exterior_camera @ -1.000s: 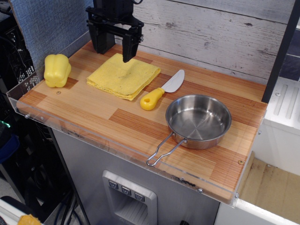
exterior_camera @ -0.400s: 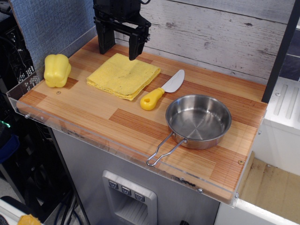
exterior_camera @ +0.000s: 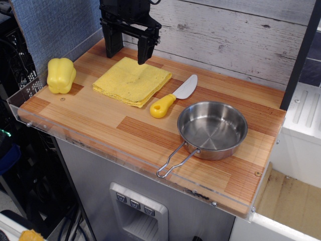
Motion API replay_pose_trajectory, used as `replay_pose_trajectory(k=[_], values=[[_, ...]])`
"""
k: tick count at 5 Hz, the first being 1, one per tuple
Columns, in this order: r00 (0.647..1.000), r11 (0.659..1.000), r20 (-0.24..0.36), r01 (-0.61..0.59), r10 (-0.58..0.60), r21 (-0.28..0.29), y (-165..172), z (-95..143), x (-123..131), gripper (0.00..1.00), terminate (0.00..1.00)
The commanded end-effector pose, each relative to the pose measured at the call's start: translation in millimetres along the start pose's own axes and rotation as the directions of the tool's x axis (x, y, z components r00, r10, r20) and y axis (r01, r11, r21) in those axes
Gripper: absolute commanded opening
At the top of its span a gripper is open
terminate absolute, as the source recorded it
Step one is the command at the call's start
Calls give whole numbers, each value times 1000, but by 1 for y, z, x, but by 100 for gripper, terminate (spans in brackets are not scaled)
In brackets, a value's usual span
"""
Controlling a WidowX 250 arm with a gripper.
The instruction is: Place the knife in middle of yellow fabric and pot in the table.
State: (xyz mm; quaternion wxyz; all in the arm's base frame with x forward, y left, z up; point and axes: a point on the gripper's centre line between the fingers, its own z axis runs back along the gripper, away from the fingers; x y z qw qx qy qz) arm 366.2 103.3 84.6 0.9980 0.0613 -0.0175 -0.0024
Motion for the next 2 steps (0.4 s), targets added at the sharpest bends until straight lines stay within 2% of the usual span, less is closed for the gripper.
replay_pose_trajectory(k=[1, 2], values=[[998, 1000, 59, -6, 5, 18, 7, 20, 3, 100, 0], [998, 1000, 59, -6, 5, 18, 7, 20, 3, 100, 100]])
